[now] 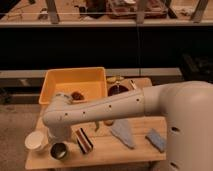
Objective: Stack cups into tray
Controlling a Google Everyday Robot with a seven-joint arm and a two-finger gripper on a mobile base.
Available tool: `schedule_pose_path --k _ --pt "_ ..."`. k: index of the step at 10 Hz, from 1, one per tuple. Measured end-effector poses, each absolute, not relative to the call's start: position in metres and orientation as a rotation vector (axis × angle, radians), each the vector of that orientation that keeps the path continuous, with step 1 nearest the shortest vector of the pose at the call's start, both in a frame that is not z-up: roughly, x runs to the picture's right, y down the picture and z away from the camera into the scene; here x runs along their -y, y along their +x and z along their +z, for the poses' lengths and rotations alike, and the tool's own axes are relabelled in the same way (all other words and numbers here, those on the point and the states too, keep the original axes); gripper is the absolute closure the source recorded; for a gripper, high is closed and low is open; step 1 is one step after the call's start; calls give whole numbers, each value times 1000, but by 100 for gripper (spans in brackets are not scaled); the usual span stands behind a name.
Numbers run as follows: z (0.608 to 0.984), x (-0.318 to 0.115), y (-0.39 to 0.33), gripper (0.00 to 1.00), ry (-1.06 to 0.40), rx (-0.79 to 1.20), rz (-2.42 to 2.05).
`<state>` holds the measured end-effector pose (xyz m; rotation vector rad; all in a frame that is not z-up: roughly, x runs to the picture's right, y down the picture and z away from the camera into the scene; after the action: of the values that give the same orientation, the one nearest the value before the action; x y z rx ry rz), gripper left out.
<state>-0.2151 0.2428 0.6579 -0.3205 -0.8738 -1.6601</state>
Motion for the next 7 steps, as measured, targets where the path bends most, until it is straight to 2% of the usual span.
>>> schedule_pose_path --k 3,4,7 --pt "663 -244 -207 21 -327 858 -1650" --pt "666 -245 -204 26 -332 853 -1643" --pt "676 -248 -197 56 -351 850 -1624"
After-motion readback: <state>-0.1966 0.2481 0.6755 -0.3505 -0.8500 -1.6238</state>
